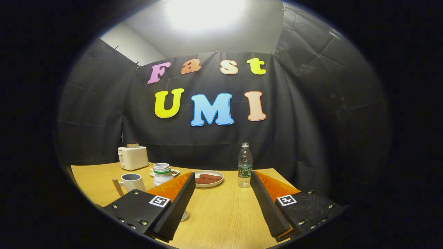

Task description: Take the bottle from table, then pour the juice into the cup, finally place the bottle on the coaster

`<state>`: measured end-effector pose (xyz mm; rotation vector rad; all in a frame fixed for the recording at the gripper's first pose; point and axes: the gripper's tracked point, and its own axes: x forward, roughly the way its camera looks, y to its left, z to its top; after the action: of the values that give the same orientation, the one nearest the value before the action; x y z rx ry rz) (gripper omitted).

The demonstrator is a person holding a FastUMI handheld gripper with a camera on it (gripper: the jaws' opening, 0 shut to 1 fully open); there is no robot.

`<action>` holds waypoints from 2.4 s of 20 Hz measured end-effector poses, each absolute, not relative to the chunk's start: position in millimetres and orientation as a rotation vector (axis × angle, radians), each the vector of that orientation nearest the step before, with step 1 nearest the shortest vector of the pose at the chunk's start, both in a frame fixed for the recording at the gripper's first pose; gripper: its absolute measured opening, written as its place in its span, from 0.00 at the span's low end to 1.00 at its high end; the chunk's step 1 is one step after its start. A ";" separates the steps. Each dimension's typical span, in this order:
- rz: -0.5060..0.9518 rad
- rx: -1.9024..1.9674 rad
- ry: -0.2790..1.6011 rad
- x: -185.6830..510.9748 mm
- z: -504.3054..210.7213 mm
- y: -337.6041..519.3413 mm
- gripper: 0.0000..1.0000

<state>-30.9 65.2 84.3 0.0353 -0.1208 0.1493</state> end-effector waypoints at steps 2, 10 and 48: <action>0.162 0.050 -0.110 -34.5 77.7 70.2 0.97; 0.218 0.094 -0.071 -40.5 54.3 92.0 0.97; 0.290 -0.026 0.112 32.6 -3.6 196.3 0.75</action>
<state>32.6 196.3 -3.6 -0.0256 0.1120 0.2897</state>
